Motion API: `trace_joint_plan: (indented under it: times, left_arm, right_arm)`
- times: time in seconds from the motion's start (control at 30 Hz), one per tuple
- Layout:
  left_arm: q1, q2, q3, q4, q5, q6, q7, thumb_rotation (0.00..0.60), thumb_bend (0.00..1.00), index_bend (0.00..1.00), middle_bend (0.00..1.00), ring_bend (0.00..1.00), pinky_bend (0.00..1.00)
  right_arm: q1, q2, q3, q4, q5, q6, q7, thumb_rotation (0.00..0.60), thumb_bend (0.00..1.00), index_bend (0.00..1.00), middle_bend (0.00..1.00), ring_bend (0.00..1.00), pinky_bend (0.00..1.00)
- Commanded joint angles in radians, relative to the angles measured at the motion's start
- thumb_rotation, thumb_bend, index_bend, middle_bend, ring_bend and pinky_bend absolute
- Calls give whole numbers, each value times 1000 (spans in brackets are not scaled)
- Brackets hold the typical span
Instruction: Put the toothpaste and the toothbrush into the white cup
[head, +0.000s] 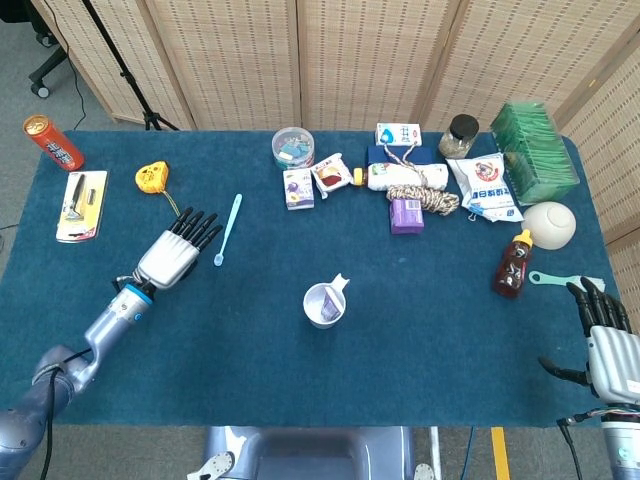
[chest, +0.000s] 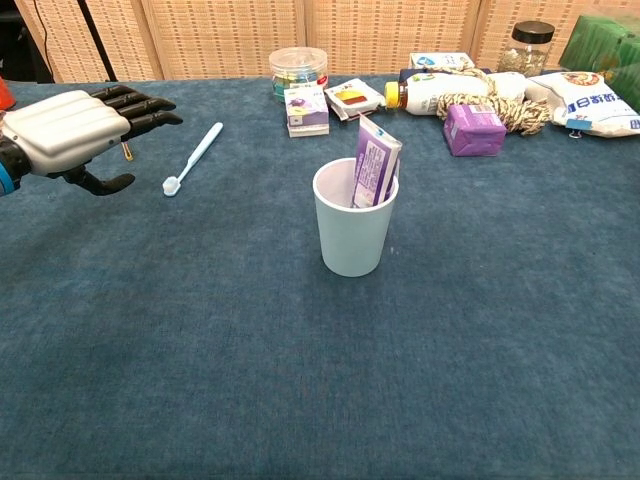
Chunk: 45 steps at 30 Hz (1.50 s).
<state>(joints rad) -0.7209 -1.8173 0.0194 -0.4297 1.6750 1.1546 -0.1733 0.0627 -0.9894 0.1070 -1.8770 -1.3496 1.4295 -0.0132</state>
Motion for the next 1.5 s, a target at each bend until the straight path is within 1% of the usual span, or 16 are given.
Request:
trace_joint_plan:
  times: [0.03, 0.37, 0.7, 0.97, 1.17, 1.3, 1.5]
  left_arm:
    - [-7, -13, 0, 5, -6, -7, 4, 600, 402, 0, 0, 0, 0]
    - [-43, -68, -10, 38, -32, -46, 43, 600, 403, 0, 0, 0, 0]
    - [-59, -110, -11, 78, -52, -82, 52, 600, 403, 0, 0, 0, 0]
    - [-84, -136, -25, 78, -68, -92, 56, 600, 403, 0, 0, 0, 0]
    - [-124, -163, -46, 62, -82, -92, 80, 600, 403, 0, 0, 0, 0]
    - [-162, -204, -76, 48, -109, -121, 95, 600, 403, 0, 0, 0, 0]
    - [-180, -211, -99, 30, -127, -103, 87, 600, 403, 0, 0, 0, 0]
  right_arm:
    - [0, 2, -1, 1, 0, -2, 3, 600, 0, 0, 0, 0, 0]
    - [2, 14, 1, 6, 5, -11, 34, 600, 0, 0, 0, 0, 0]
    - [3, 21, 0, 7, 8, -18, 51, 600, 0, 0, 0, 0, 0]
    - [6, 22, 1, 9, 10, -25, 58, 600, 0, 0, 0, 0, 0]
    - [8, 25, 5, 16, 18, -29, 71, 600, 0, 0, 0, 0, 0]
    - [6, 31, 6, 19, 18, -28, 88, 600, 0, 0, 0, 0, 0]
    - [1, 35, 5, 21, 12, -22, 100, 600, 0, 0, 0, 0, 0]
